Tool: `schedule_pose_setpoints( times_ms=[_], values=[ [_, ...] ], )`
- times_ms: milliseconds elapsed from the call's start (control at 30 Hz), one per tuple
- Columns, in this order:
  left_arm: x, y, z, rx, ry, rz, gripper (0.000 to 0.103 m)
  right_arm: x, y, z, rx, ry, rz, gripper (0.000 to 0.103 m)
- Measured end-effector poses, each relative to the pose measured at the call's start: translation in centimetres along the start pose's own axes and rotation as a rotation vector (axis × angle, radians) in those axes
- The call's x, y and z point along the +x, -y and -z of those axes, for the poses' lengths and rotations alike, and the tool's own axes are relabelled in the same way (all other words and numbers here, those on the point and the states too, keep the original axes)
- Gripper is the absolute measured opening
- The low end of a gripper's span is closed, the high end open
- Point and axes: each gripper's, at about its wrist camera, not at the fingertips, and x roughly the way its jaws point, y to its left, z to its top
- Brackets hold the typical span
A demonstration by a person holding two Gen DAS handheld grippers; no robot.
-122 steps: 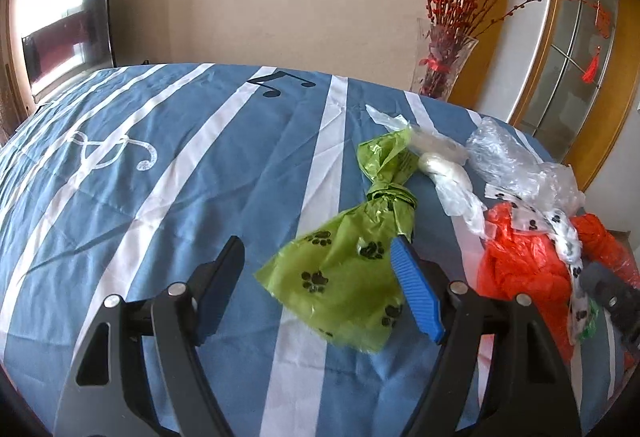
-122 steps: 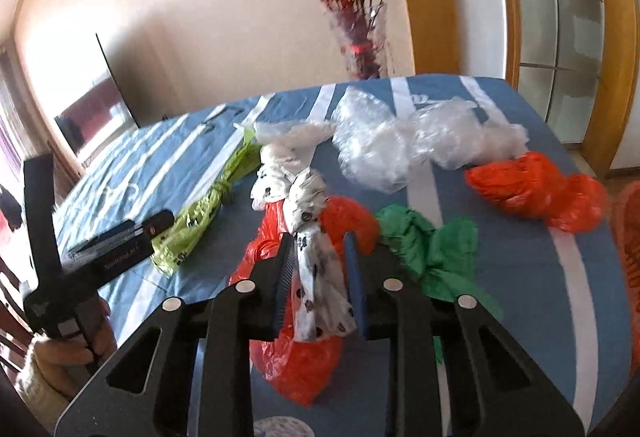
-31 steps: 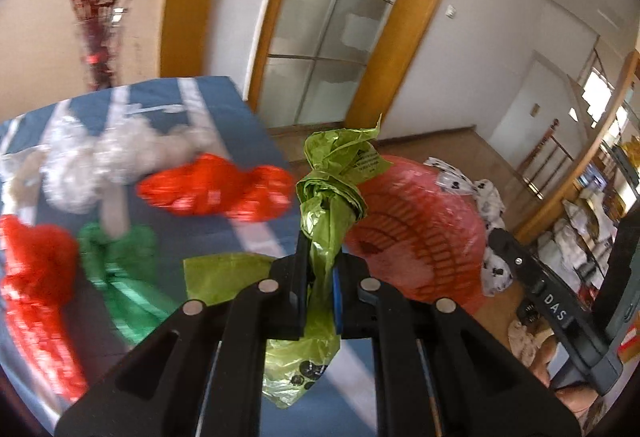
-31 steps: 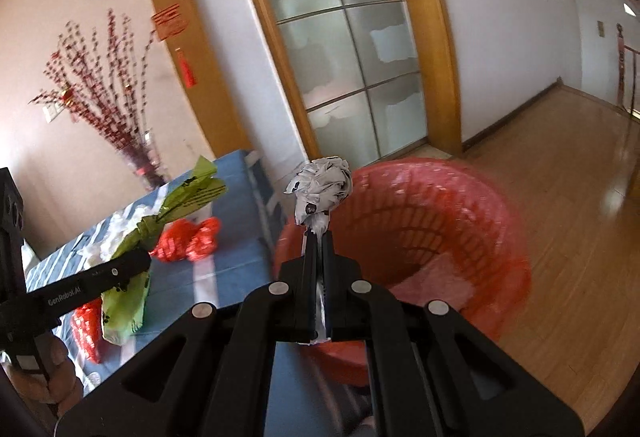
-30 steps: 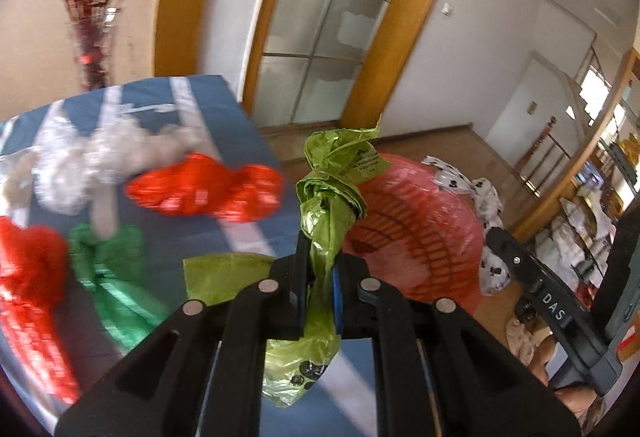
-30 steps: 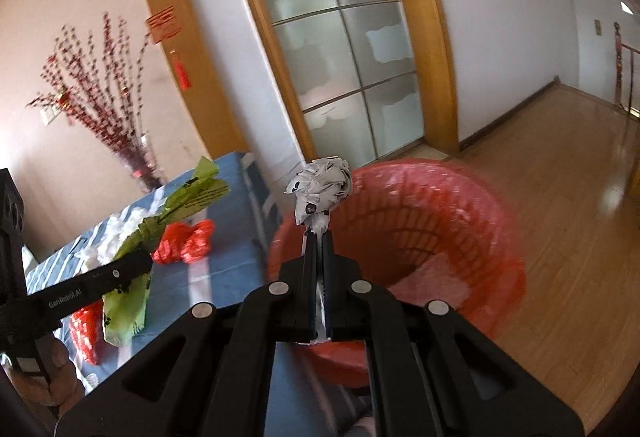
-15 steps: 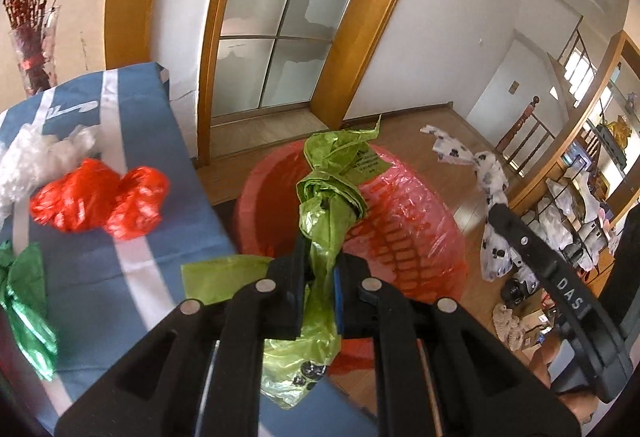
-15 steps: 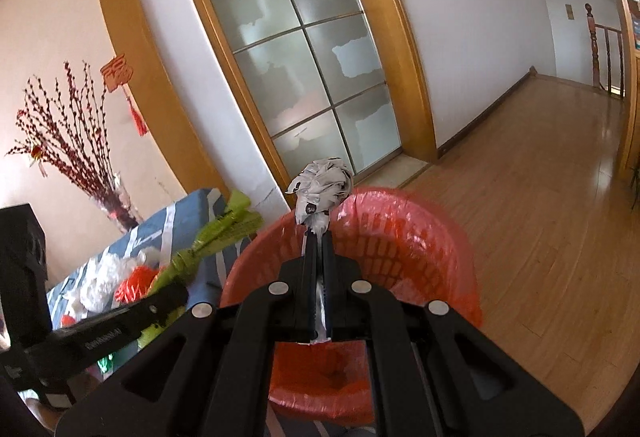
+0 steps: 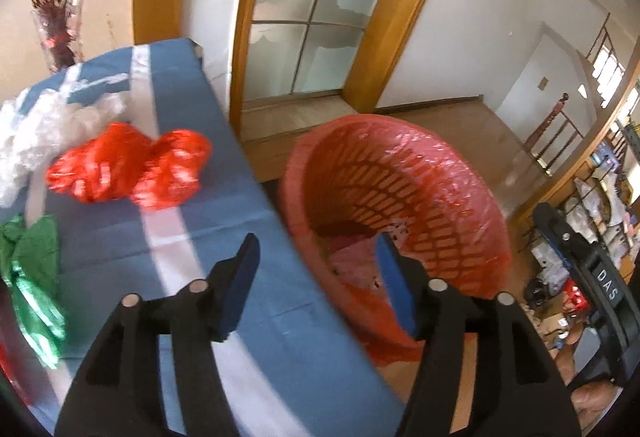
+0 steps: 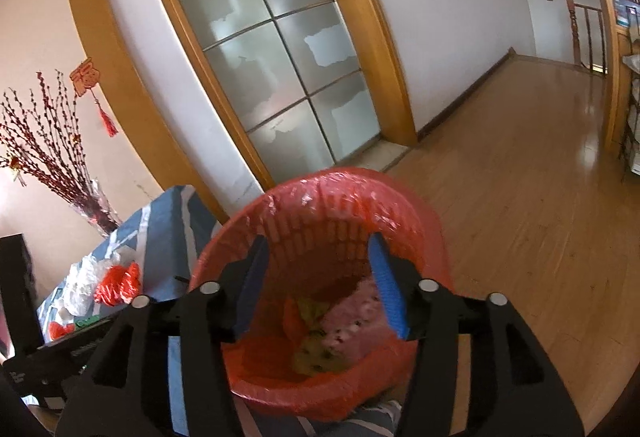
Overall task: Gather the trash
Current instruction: 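Open both grippers over the red basket to drop the bags, then move the left gripper to the large orange-red bag and close on it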
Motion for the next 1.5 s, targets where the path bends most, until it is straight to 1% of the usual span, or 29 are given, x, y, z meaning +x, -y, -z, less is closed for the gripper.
schedule_pose_setpoints(
  times_ms=[33,133,267,300,433,500,567,633,667,800,900,1000,1067,1267,1500],
  values=[
    [-0.3,-0.3,0.3,0.005,0.008,-0.016,0.065,-0.1,0.1,0.1,-0.003,0.003,0.006,0.059],
    [-1.2,-0.9,0.8,0.007,0.02,-0.048,0.067,-0.7,-0.1,0.4,-0.021,0.011,0.026,0.062],
    [-2.7,-2.2,1.4,0.002,0.036,-0.084,0.071,-1.3,-0.7,0.6,-0.044,0.019,0.031,0.066],
    [-3.0,-2.4,1.5,0.002,0.042,-0.09,0.071,-1.4,-0.9,0.6,-0.05,0.022,0.035,0.068],
    [-5.2,-4.0,2.6,0.006,0.081,-0.141,0.077,-2.1,-2.2,1.0,-0.086,0.055,0.06,0.086],
    [-6.7,-5.3,3.1,0.0,0.112,-0.172,0.082,-2.4,-3.0,1.3,-0.112,0.067,0.064,0.088],
    [-8.1,-6.6,3.8,-0.007,0.138,-0.208,0.086,-2.7,-3.9,1.6,-0.14,0.073,0.062,0.089],
    [-9.7,-8.3,4.4,-0.019,0.165,-0.261,0.088,-2.9,-4.8,1.8,-0.173,0.074,0.048,0.092],
    [-10.5,-9.5,4.9,-0.028,0.177,-0.294,0.089,-2.9,-5.3,2.0,-0.189,0.073,0.038,0.092],
    [-12.7,-14.0,6.1,-0.083,0.187,-0.399,0.089,-3.1,-7.0,2.7,-0.232,0.063,0.006,0.092],
    [-13.7,-17.3,6.6,-0.154,0.18,-0.447,0.089,-2.9,-8.2,3.3,-0.24,0.047,-0.025,0.092],
    [-14.3,-19.6,7.0,-0.205,0.177,-0.454,0.089,-2.9,-9.1,3.7,-0.245,0.027,-0.051,0.092],
    [-14.2,-20.4,7.2,-0.22,0.168,-0.459,0.089,-2.9,-9.7,4.1,-0.256,0.018,-0.061,0.092],
    [-13.3,-21.7,6.8,-0.243,0.146,-0.458,0.089,-2.9,-11.3,4.7,-0.29,0.001,-0.075,0.092],
    [-11.1,-23.0,6.8,-0.273,0.078,-0.445,0.089,-2.6,-12.7,5.3,-0.315,-0.019,-0.086,0.092]
  ],
)
